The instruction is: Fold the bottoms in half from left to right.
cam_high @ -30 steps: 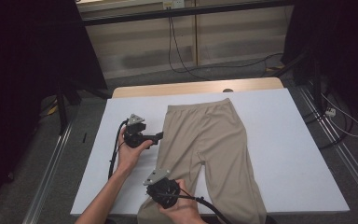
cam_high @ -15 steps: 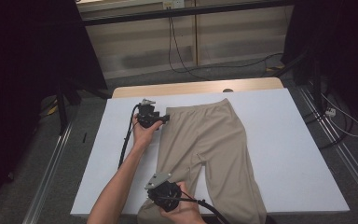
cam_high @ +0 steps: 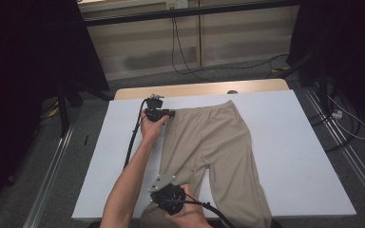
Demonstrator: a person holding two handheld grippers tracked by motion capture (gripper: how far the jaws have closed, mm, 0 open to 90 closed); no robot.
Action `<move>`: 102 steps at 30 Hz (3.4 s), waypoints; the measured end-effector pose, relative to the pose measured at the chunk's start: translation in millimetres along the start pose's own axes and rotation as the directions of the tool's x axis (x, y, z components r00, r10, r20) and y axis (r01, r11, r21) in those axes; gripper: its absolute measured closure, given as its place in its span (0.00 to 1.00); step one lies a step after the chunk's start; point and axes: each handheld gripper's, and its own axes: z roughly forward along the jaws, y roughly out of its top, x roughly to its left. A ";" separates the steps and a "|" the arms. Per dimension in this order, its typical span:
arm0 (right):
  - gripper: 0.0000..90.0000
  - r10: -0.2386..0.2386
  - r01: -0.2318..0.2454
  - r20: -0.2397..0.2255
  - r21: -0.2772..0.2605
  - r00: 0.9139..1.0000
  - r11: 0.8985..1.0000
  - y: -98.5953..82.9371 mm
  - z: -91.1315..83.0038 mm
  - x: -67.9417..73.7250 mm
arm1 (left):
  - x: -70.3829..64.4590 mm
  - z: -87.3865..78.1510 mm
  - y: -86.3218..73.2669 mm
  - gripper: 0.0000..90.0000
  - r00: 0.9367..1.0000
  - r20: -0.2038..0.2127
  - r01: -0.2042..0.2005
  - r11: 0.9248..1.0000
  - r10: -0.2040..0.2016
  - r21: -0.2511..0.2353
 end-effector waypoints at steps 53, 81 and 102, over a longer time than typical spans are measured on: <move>1.00 -0.025 -0.005 -0.109 -0.263 0.994 0.965 87.7 -58.4 23.6 | 54.7 -129.1 52.3 0.95 0.972 -0.055 0.217 0.963 -0.229 -0.161; 1.00 0.086 -0.109 -0.090 -0.286 0.992 0.952 39.8 -100.6 -17.7 | 26.6 -84.8 49.3 0.94 0.976 -0.098 0.186 0.980 -0.192 -0.068; 1.00 0.212 -0.189 0.061 -0.270 0.975 0.944 -33.5 -158.9 -79.0 | -16.7 -49.8 70.1 0.94 0.988 -0.073 0.132 0.989 -0.137 -0.066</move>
